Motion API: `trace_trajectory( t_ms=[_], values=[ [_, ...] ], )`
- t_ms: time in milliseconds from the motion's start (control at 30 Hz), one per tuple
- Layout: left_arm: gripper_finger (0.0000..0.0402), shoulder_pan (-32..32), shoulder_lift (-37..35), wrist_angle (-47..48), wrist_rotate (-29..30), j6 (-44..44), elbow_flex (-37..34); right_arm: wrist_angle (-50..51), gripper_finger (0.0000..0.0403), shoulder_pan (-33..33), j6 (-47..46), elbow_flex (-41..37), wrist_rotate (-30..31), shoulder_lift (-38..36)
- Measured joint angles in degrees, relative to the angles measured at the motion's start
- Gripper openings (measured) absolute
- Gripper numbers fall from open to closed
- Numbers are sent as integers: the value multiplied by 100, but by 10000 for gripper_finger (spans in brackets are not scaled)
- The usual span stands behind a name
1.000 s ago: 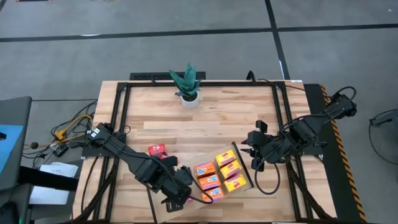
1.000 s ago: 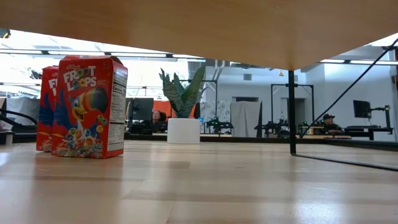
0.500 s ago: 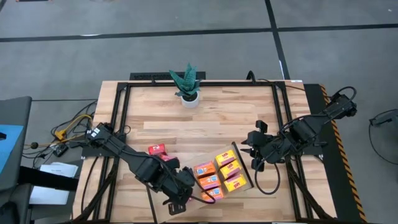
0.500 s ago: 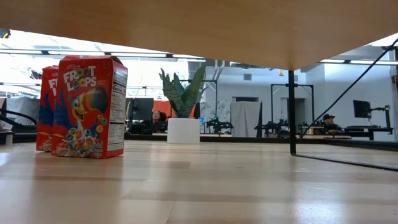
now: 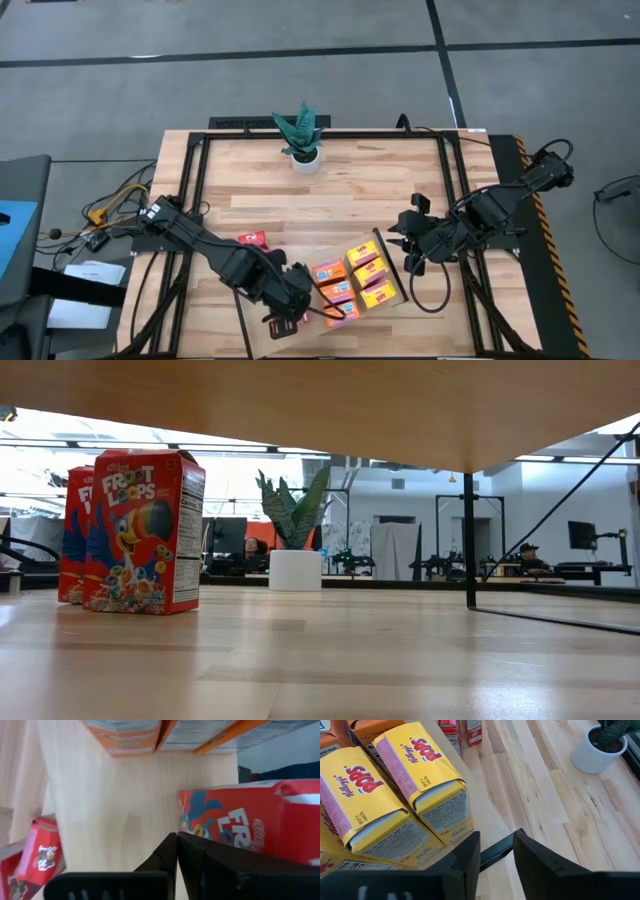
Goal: Stack cereal on shelf
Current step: Put the top red cereal box on the shelf
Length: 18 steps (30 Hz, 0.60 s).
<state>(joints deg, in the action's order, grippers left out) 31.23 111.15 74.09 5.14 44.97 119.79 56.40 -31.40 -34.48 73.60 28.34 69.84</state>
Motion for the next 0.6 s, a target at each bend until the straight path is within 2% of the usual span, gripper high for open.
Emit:
trace_trajectory(
  t_ms=[167,233,400,600],
  values=[
    [0,-10,-235,35,-7,193,0,16,137,0,7,0,0,0],
    [0,78,-331,80,167,286,0,20,139,0,9,0,0,0],
    [0,598,-499,111,930,573,2,31,145,0,2,0,0,0],
    [0,1314,-513,506,2049,1366,2,59,143,0,7,0,0,0]
  ],
)
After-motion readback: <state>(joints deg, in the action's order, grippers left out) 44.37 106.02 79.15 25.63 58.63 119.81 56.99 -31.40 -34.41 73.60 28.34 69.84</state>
